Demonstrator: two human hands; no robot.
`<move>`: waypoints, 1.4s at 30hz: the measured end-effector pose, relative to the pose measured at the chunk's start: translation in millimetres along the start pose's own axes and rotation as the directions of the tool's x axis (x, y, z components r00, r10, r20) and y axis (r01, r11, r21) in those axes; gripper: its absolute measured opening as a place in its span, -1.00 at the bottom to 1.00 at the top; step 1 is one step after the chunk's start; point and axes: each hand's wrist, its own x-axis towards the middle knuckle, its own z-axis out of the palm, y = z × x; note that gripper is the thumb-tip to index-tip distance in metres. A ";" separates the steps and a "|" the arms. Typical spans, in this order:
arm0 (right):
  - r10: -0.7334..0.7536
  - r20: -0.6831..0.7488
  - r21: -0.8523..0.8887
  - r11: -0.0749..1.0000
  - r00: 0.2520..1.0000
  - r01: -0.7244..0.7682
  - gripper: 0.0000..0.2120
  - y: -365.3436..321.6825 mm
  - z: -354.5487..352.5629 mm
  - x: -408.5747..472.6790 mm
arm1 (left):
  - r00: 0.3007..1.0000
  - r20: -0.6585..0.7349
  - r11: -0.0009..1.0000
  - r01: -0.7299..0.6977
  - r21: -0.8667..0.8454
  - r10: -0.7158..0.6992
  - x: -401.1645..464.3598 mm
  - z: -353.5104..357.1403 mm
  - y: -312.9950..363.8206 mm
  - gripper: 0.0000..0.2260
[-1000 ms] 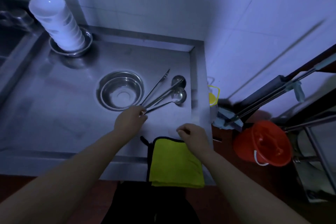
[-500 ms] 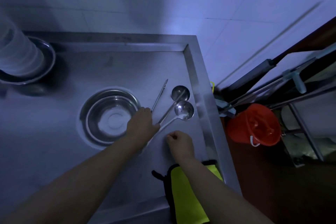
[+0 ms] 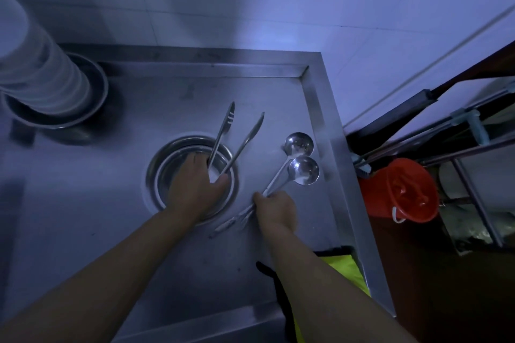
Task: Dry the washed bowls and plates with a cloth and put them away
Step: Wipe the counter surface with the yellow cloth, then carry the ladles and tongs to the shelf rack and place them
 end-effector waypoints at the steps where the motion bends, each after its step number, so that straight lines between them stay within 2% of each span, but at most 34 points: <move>1: 0.013 0.000 0.004 1.000 1.000 -0.013 -0.67 -1.6 1.0 -0.5 | 1.000 -0.001 1.000 0.008 -0.014 -0.008 -0.8 -2.2 -2.9 -0.70; 8: 0.040 -0.076 0.043 0.998 0.996 -0.037 -0.77 -0.4 -0.1 -8.2 | 0.994 -0.074 0.994 0.075 -0.080 -0.081 -14.6 -18.0 -19.8 -0.74; 12: -0.012 -0.077 0.029 0.999 0.997 0.014 -0.80 6.4 -7.6 -13.7 | 0.981 -0.127 0.988 0.134 -0.083 -0.143 -33.4 -25.6 -23.2 -0.69; 16: -0.180 -0.036 0.028 0.983 0.983 0.181 -0.85 13.9 -19.0 -17.3 | 0.964 -0.184 0.978 0.173 -0.114 -0.192 -59.6 -34.7 -22.6 -0.70; 20: -0.419 0.019 -0.022 0.908 0.908 0.419 -0.86 20.0 -36.4 -22.9 | 0.927 -0.275 0.966 0.231 -0.118 -0.255 -99.4 -47.3 -21.8 -0.73; 24: -0.597 0.079 -0.058 0.797 0.799 0.601 -0.77 25.0 -51.4 -32.2 | 0.855 -0.399 0.942 0.321 -0.097 -0.333 -159.2 -52.8 -18.4 -0.74; 29: -0.772 0.222 -0.067 0.598 0.596 0.799 -0.75 32.7 -63.4 -62.1 | 0.721 -0.490 0.869 0.445 -0.214 -0.490 -249.9 -48.4 -17.1 -0.75; 35: -0.852 0.414 -0.045 0.332 0.320 0.942 -0.79 37.9 -56.2 -130.0 | 0.484 -0.600 0.739 0.604 -0.296 -0.636 -360.2 -51.4 -13.5 -0.68; 38: -0.853 0.487 0.019 0.226 0.188 0.974 -0.73 43.0 -41.8 -181.4 | 0.348 -0.672 0.690 0.639 -0.341 -0.654 -421.5 -56.7 -14.1 -0.67; 42: -0.818 0.574 0.084 0.022 -0.031 0.996 -0.65 60.6 -17.3 -258.6 | 0.188 -0.711 0.616 0.674 -0.408 -0.677 -503.9 -60.5 -20.1 -0.64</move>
